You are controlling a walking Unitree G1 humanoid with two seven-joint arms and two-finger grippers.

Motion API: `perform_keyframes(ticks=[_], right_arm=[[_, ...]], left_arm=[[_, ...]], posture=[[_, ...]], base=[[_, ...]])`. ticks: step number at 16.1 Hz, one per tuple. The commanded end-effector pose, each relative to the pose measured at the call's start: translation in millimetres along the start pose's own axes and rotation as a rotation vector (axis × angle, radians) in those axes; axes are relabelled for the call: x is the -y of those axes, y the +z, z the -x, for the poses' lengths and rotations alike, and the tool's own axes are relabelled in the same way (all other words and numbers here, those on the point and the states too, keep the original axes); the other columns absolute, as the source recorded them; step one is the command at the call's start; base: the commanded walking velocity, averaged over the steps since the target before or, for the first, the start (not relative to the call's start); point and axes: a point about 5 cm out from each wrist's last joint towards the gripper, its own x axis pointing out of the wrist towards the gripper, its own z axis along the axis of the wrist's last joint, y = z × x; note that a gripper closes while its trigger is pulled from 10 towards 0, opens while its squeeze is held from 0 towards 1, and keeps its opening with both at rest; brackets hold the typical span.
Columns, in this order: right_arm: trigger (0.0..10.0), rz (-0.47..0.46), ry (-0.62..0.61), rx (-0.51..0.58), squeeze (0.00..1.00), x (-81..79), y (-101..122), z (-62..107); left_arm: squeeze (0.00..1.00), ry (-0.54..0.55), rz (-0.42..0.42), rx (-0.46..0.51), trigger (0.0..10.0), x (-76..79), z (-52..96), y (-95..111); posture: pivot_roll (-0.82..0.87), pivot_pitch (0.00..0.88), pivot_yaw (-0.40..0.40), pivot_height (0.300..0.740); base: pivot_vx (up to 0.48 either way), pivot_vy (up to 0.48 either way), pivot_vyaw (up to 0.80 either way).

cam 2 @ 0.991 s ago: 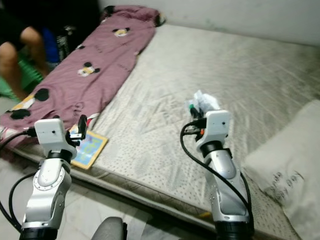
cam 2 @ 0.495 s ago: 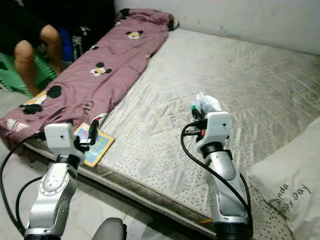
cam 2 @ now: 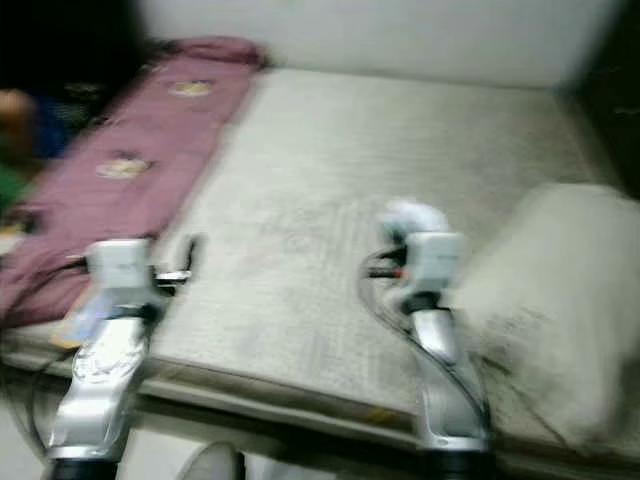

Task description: Clean up the room

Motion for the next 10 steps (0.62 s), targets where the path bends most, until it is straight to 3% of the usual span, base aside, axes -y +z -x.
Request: perform_keyframes(ticks=[1,10], right_arm=[[10.0,0.013,-0.010,0.003,0.00,4.2,3.2,0.3],[10.0,0.017,0.005,-0.003,0.00,2.2,3.1,-3.1]], left_arm=[[0.00,0.016,0.022,-0.027,10.0,-1.0,3.5,-5.4],[0.00,0.017,0.038,-0.024,10.0,3.4,3.3,-4.0]], posture=[[-0.09,0.000,0.035,0.740],[-0.09,0.000,0.028,0.740]], base=[[0.000,0.000,-0.53],[0.000,0.030,0.00]])
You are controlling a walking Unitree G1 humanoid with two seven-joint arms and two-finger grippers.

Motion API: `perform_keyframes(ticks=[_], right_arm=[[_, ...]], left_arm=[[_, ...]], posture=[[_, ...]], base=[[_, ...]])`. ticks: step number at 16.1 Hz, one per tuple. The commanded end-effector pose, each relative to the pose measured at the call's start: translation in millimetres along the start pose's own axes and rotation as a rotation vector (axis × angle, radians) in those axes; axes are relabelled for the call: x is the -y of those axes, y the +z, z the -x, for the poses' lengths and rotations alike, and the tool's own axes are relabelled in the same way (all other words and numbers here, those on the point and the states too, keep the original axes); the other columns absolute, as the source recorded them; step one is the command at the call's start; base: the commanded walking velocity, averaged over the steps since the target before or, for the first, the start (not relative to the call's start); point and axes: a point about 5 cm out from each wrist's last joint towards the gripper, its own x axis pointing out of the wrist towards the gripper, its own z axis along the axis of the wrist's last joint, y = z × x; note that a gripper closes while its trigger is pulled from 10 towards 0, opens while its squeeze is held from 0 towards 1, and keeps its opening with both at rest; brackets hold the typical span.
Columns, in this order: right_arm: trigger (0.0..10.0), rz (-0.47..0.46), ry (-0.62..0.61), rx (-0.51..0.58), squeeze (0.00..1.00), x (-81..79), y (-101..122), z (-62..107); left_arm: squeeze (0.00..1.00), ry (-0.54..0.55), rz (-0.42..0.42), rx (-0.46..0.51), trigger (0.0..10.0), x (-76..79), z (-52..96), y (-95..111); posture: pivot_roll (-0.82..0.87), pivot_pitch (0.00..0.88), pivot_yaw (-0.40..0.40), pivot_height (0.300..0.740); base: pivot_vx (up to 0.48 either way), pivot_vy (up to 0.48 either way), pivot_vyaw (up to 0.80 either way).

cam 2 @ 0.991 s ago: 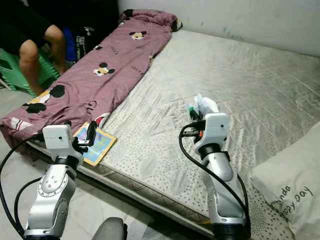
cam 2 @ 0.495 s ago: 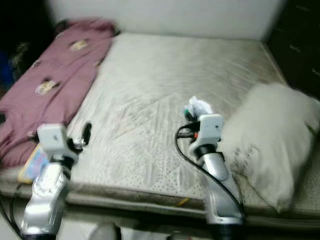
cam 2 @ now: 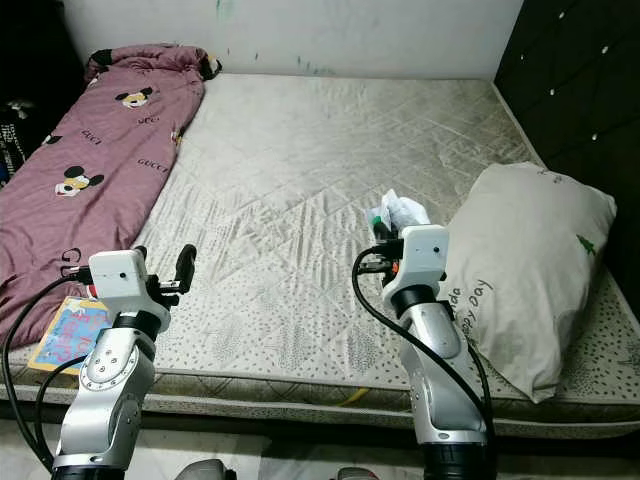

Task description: Clean up the room

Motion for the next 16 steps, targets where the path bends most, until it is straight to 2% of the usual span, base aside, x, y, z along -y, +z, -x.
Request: perform_keyframes(ticks=[1,7,10,16], right_arm=[[10.0,-0.002,0.003,-0.006,0.00,0.4,0.1,0.1],[10.0,-0.004,0.012,-0.010,0.00,-0.6,0.6,-2.4],[10.0,-0.005,0.017,-0.015,0.00,-1.7,-0.2,-2.5],[10.0,0.023,0.041,-0.004,0.00,-3.7,0.9,-2.6]], left_arm=[[0.00,0.006,-0.003,0.009,10.0,-0.6,-0.9,3.4],[0.00,0.007,0.003,0.009,10.0,0.2,-2.3,4.2],[0.00,0.007,0.004,0.008,10.0,0.3,-2.7,4.4],[0.00,0.011,0.004,0.006,10.0,0.1,-3.9,4.5]], posture=[[-0.09,0.000,0.027,0.740],[-0.09,0.000,0.023,0.740],[-0.09,0.000,0.023,0.740],[-0.09,0.000,0.022,0.740]], base=[[0.000,0.352,0.00],[0.000,0.354,0.00],[0.000,0.354,-0.56],[0.000,0.344,0.00]])
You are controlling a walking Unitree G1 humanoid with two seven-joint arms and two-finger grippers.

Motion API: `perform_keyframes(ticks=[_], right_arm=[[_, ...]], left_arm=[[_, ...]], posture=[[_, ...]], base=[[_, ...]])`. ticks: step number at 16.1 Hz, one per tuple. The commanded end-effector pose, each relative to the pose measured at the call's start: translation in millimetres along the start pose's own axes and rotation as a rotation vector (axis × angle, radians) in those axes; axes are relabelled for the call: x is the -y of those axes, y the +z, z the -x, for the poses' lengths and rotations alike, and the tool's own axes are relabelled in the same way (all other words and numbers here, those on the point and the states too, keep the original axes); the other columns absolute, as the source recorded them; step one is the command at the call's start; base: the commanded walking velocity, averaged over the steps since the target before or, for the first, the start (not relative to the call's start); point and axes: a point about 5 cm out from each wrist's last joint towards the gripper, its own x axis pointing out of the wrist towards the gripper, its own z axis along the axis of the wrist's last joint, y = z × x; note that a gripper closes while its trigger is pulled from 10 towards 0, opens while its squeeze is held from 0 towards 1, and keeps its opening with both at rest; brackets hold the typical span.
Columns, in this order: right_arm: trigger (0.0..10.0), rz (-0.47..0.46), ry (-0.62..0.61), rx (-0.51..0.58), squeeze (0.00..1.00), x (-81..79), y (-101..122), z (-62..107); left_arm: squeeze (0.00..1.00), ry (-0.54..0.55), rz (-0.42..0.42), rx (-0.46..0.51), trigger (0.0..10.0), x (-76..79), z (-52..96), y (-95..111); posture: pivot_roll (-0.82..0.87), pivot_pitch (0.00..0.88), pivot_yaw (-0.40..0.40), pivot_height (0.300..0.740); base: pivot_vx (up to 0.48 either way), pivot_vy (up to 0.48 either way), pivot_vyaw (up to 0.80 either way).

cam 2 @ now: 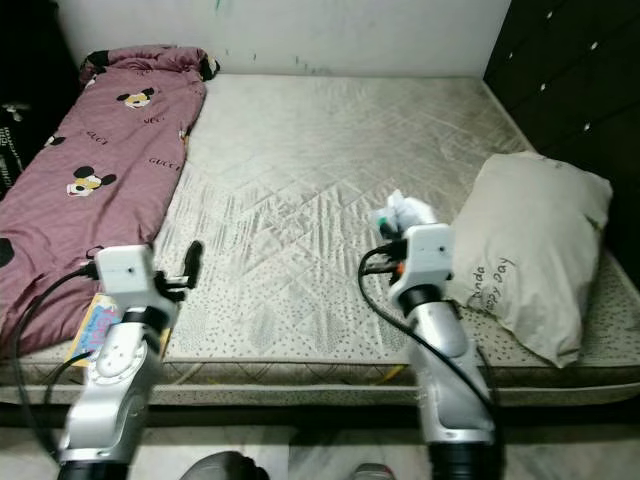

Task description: Clean up the room

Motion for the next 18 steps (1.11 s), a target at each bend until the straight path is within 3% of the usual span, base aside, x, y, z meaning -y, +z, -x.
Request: perform_keyframes(ticks=[1,7,9,11,15,18], right_arm=[[10.0,0.024,0.011,0.006,0.00,-0.4,1,-1.5],[10.0,-0.015,0.005,-0.047,0.00,-2.4,-8,-0.5],[10.0,0.013,-0.048,-0.085,0.00,2.2,-11,-3.4],[10.0,0.085,-0.024,-0.048,0.00,-3.4,-7,-6.7],[10.0,0.149,-0.095,-0.022,0.00,1.6,-5,-7.5],[10.0,0.110,-0.051,-0.056,0.00,1.2,-7,-6.4]], left_arm=[[0.00,0.005,-0.002,0.000,10.0,-0.7,-0.6,1],[0.00,-0.014,-0.024,0.042,10.0,-1.2,-1.7,5],[0.00,-0.034,-0.041,0.039,10.0,-1.1,-2.5,6],[0.00,-0.050,0.030,0.021,10.0,-2.1,-2.8,5],[0.00,-0.030,0.025,0.021,10.0,-2.1,-2.4,4],[0.00,-0.029,0.028,0.019,10.0,-0.4,-2.2,3]], posture=[[-0.09,0.000,0.021,0.740],[-0.09,0.000,0.025,0.740],[-0.09,0.000,0.027,0.740],[-0.09,0.000,0.027,0.740],[-0.09,0.000,0.025,0.740],[-0.09,0.000,0.022,0.740]], base=[[0.000,0.296,0.00],[0.000,0.000,0.00],[0.000,0.000,0.00],[0.000,0.000,0.00],[0.000,0.068,0.00],[0.000,0.287,0.00]])
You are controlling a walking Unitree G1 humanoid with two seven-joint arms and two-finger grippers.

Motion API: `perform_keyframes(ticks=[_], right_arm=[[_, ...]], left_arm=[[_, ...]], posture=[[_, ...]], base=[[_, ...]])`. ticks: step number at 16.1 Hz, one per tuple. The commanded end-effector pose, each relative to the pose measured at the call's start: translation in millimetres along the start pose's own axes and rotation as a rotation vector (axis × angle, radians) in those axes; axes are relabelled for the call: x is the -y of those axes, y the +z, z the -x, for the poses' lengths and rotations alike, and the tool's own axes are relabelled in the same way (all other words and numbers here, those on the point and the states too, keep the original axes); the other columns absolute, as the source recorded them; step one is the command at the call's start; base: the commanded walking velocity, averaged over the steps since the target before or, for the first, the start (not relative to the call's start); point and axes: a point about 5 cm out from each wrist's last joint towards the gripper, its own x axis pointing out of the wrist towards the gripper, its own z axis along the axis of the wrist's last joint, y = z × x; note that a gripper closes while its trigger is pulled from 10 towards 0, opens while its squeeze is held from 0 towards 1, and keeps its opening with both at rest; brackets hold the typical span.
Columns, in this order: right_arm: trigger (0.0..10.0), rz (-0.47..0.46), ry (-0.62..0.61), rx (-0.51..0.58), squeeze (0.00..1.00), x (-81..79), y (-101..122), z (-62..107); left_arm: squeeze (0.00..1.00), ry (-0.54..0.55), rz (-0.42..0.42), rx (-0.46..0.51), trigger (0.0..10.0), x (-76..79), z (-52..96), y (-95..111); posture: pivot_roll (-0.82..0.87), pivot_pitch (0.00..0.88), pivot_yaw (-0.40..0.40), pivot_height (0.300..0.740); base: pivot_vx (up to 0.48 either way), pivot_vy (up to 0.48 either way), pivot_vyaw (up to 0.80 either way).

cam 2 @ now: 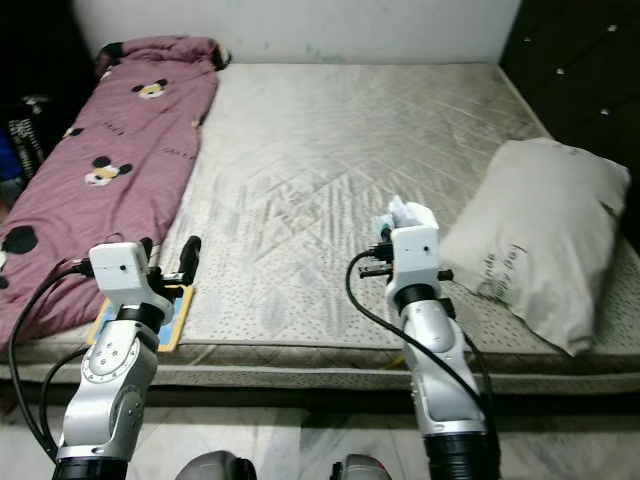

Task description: Clean up the room

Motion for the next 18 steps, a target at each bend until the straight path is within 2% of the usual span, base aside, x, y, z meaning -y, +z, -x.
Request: perform_keyframes(ticks=[1,3,5,11,18], right_arm=[[10.0,-0.047,0.035,0.029,0.00,-5.1,6.6,-0.1],[10.0,-0.058,0.030,0.011,0.00,-5.3,4.9,-0.5],[10.0,-0.062,0.029,0.014,0.00,-6.6,3.8,-1.4],[10.0,-0.063,0.043,0.011,0.00,-7.5,3.7,-1.6],[10.0,-0.061,0.042,0.010,0.00,-8.6,2.0,-2.5]], left_arm=[[0.00,0.015,-0.008,0.000,10.0,-3.6,-1.5,1.1],[0.00,0.014,-0.002,-0.001,10.0,-3.6,-2.1,1.5],[0.00,0.019,0.001,-0.004,10.0,-3.7,-2.4,0.9],[0.00,0.023,0.006,-0.007,10.0,-4.0,-4.1,0.8],[0.00,-0.028,-0.001,0.027,10.0,0.6,-3.6,5.0]], posture=[[-0.09,0.000,0.022,0.740],[-0.09,0.000,0.022,0.740],[-0.09,0.000,0.022,0.740],[-0.09,0.000,0.024,0.740],[-0.09,0.000,0.029,0.740]], base=[[0.000,0.304,0.00],[0.000,0.322,0.00],[0.000,0.414,-0.62],[0.000,0.467,0.00],[0.000,0.000,0.00]])
